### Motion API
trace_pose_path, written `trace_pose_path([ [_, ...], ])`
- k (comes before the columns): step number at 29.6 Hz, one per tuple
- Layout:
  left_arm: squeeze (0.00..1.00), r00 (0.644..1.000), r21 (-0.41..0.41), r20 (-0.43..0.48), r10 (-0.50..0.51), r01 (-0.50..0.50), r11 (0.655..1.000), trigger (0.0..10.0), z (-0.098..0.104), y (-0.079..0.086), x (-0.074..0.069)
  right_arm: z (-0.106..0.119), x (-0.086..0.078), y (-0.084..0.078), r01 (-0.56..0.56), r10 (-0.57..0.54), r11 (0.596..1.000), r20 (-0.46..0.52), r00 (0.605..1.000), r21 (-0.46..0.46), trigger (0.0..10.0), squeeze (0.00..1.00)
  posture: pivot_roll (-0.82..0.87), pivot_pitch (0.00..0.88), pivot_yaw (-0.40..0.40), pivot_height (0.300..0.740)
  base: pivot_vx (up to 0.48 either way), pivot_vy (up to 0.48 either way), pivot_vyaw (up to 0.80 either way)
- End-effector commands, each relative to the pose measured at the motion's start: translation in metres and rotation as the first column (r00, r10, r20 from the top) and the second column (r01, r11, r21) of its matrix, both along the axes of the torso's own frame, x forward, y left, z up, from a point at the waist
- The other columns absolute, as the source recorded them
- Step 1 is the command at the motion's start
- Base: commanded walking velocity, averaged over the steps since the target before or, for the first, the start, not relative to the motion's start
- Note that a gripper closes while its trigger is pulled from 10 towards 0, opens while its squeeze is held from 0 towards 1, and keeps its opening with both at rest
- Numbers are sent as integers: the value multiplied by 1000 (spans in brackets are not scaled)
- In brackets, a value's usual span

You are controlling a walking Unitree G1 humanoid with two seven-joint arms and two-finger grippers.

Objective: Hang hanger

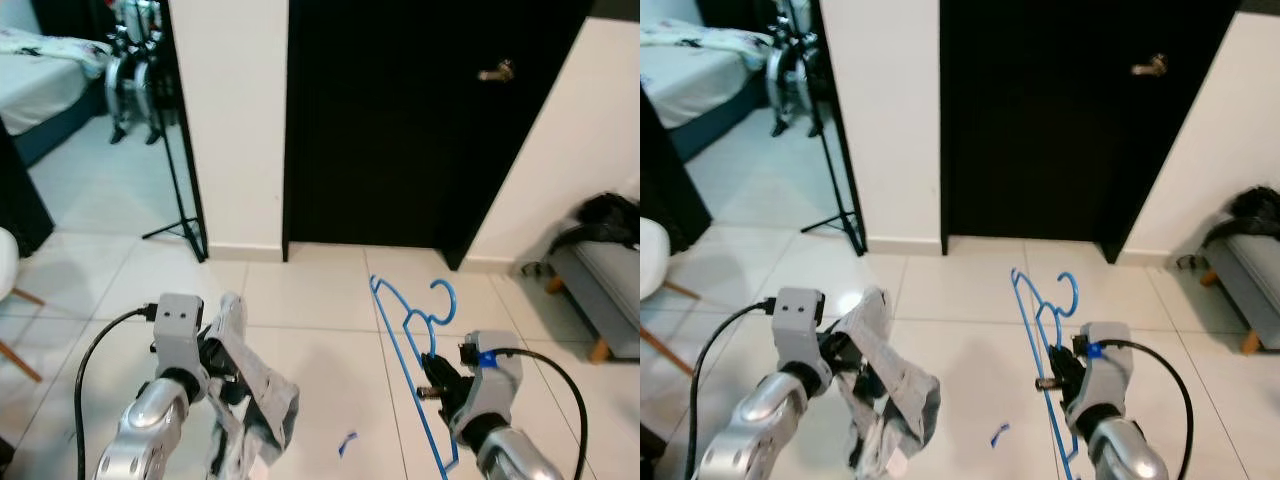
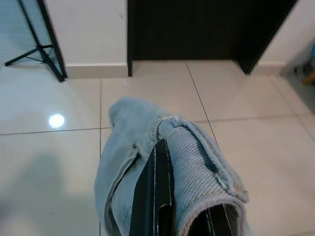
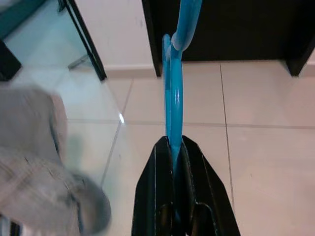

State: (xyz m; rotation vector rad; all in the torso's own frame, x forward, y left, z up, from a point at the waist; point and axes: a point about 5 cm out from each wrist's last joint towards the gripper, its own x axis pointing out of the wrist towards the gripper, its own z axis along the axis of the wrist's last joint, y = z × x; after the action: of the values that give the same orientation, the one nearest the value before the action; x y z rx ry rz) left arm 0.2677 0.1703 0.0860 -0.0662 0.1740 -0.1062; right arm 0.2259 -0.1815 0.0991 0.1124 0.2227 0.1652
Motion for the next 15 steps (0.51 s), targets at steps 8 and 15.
trace_pose_path([
  [8, 0, 999, 5, 18, -30, 30, 1000, 10000, 9, -6, 7, -3, -1, -1, 7, -7, 1000, -5, 1000, -3, 10000, 0, -19, 28, 18, 740, 0, 0, -800],
  [15, 0, 991, 17, 7, -133, 132, 991, 10000, 14, -10, 12, -1, 1, 4, -10, 10, 1000, 0, 1000, 25, 10000, 0, 0, 23, 21, 740, 0, 0, -800],
])
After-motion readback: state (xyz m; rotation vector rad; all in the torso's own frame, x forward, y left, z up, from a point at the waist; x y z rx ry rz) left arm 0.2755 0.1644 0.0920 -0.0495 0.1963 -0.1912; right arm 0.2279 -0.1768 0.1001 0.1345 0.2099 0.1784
